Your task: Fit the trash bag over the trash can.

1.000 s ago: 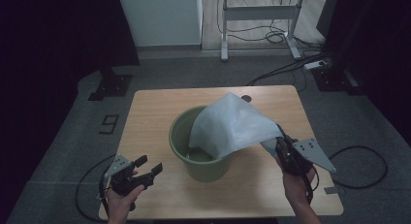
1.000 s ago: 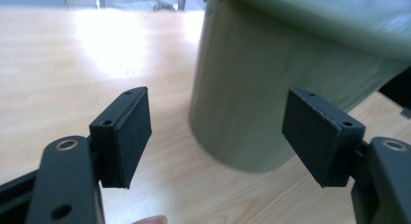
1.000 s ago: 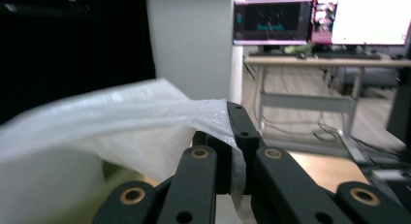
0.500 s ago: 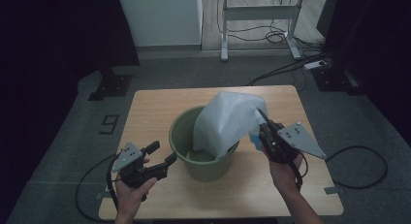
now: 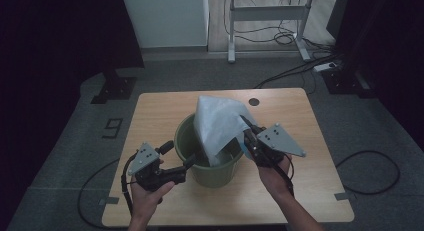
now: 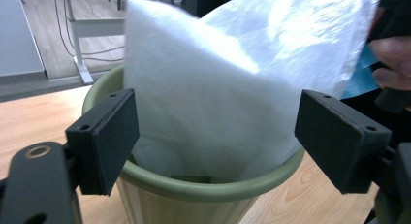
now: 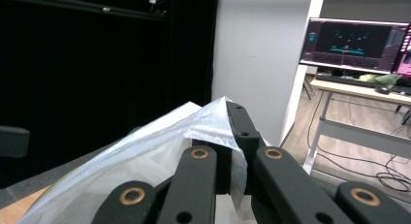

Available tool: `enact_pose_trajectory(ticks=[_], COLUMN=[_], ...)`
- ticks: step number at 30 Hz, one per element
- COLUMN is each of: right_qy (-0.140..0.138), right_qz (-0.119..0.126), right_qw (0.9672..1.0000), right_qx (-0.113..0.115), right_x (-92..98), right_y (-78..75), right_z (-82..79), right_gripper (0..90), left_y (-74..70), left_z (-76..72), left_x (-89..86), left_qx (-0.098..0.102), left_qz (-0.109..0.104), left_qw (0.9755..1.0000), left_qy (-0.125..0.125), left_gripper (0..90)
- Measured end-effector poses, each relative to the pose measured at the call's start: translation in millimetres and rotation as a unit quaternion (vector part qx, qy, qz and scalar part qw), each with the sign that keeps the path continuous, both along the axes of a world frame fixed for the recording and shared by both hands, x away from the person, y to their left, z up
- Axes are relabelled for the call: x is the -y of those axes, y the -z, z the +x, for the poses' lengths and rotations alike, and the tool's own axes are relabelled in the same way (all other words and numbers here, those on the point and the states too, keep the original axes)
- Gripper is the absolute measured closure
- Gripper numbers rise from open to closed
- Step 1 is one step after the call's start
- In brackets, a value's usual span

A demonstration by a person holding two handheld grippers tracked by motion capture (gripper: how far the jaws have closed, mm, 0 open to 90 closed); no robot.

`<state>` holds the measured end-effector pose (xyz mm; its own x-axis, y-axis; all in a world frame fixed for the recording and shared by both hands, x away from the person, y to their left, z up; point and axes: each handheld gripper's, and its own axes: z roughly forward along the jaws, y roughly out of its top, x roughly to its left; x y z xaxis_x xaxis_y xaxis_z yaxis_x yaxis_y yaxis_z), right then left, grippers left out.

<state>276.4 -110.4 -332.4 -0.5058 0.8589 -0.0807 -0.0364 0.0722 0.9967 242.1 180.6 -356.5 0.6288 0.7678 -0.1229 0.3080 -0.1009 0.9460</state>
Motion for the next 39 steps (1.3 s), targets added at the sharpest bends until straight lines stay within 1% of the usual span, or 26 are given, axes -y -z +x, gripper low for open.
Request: enact_pose_trajectory(ticks=[5,6,8,12,13,14,15,16,17,18,20,22,23,24,25,26,27,28,29,30,31,33,34,37,38,39], right_qy=[-0.013,-0.019,-0.025,-0.033,-0.036,-0.036,-0.038,-0.042,-0.042,-0.044,-0.047,-0.052,-0.052,-0.048,-0.048,-0.035,-0.019,-0.009,-0.003,-0.003,-0.002,-0.001,-0.001,0.007,0.018,0.021], right_qz=[-0.010,-0.012,-0.016,-0.019,-0.019,-0.019,-0.020,-0.023,-0.023,-0.023,-0.026,-0.028,-0.034,-0.038,-0.038,-0.040,-0.043,-0.045,-0.042,-0.042,-0.040,-0.032,-0.032,-0.030,-0.024,-0.018], right_qw=[0.9999,0.9997,0.9995,0.9992,0.9991,0.9991,0.9990,0.9987,0.9987,0.9986,0.9984,0.9980,0.9977,0.9978,0.9978,0.9983,0.9986,0.9987,0.9989,0.9989,0.9989,0.9990,0.9990,0.9989,0.9988,0.9987], right_qx=[-0.004,-0.007,-0.009,-0.010,-0.012,-0.012,-0.013,-0.017,-0.017,-0.018,-0.021,-0.025,-0.027,-0.026,-0.026,-0.024,-0.023,-0.022,-0.022,-0.022,-0.023,-0.030,-0.030,-0.034,-0.038,-0.043], right_x=[-12.3,-16.5,-20.7,-25.4,-27.1,-27.1,-27.8,-28.7,-28.7,-28.8,-28.6,-27.7,-27.3,-27.2,-27.2,-27.6,-28.2,-28.3,-26.6,-26.6,-25.3,-19.9,-19.9,-15.5,-11.1,-8.4], right_y=[2.2,3.6,5.0,5.7,5.9,5.9,6.2,7.2,7.2,7.8,9.6,12.2,16.4,18.6,18.6,22.2,26.2,31.4,40.4,40.4,43.7,57.1,57.1,67.7,73.1,75.8], right_z=[-0.8,-1.4,-2.1,-2.5,-2.3,-2.3,-2.2,-1.9,-1.9,-1.8,-2.0,-2.8,-4.7,-6.0,-6.0,-8.4,-11.5,-16.3,-24.8,-24.8,-27.9,-41.0,-41.0,-49.4,-51.2,-51.2], right_gripper=[88.2,88.2,88.2,88.1,87.9,87.9,87.7,87.0,87.0,86.8,85.6,82.9,73.5,65.7,65.7,55.8,48.1,42.5,36.0,36.0,33.9,29.5,29.5,29.1,30.0,30.7], left_y=[-4.9,-5.8,-7.3,-7.6,-7.3,-6.8,-6.1,-5.7,-5.1,-4.3,-3.6,-3.2,-3.1,-3.1,-3.2,-3.2,-3.4,-3.5,-3.4,-3.3,-2.6,-1.5,-1.0,0.6,0.9,1.1], left_z=[-4.6,-4.8,-4.3,-0.7,0.0,0.3,0.1,0.2,0.6,2.0,4.8,6.8,7.0,6.9,6.8,6.6,6.5,6.5,6.4,6.7,7.2,7.9,8.1,8.0,7.7,7.2], left_x=[6.2,7.6,11.5,20.6,22.3,24.7,27.7,29.2,31.3,32.8,32.2,29.7,28.6,27.8,26.7,25.3,23.2,21.3,19.9,18.6,16.9,14.7,14.0,10.9,10.5,9.4], left_qx=[0.017,0.021,0.025,0.035,0.037,0.040,0.046,0.048,0.052,0.052,0.047,0.043,0.045,0.047,0.050,0.053,0.056,0.057,0.058,0.057,0.056,0.053,0.052,0.050,0.050,0.050], left_qz=[0.008,0.011,0.014,0.028,0.031,0.037,0.046,0.053,0.061,0.066,0.057,0.036,0.028,0.024,0.020,0.014,0.004,-0.001,-0.007,-0.009,-0.015,-0.022,-0.024,-0.037,-0.039,-0.040], left_qw=[0.9998,0.9997,0.9995,0.9986,0.9985,0.9982,0.9976,0.9970,0.9964,0.9959,0.9966,0.9975,0.9977,0.9977,0.9978,0.9980,0.9982,0.9982,0.9982,0.9983,0.9983,0.9984,0.9983,0.9980,0.9979,0.9979], left_qy=[0.009,0.011,0.015,0.026,0.027,0.025,0.024,0.027,0.030,0.032,0.036,0.043,0.044,0.042,0.038,0.031,0.023,0.017,0.010,0.006,0.001,-0.004,-0.006,-0.009,-0.010,-0.009], left_gripper=[15.5,15.5,15.5,15.8,19.5,19.5,24.1,39.4,39.4,47.0,64.2,74.1,81.8,83.9,83.9,85.9,87.1,87.9,88.9,88.9,89.1,89.3,89.3,89.4,89.3,89.3])
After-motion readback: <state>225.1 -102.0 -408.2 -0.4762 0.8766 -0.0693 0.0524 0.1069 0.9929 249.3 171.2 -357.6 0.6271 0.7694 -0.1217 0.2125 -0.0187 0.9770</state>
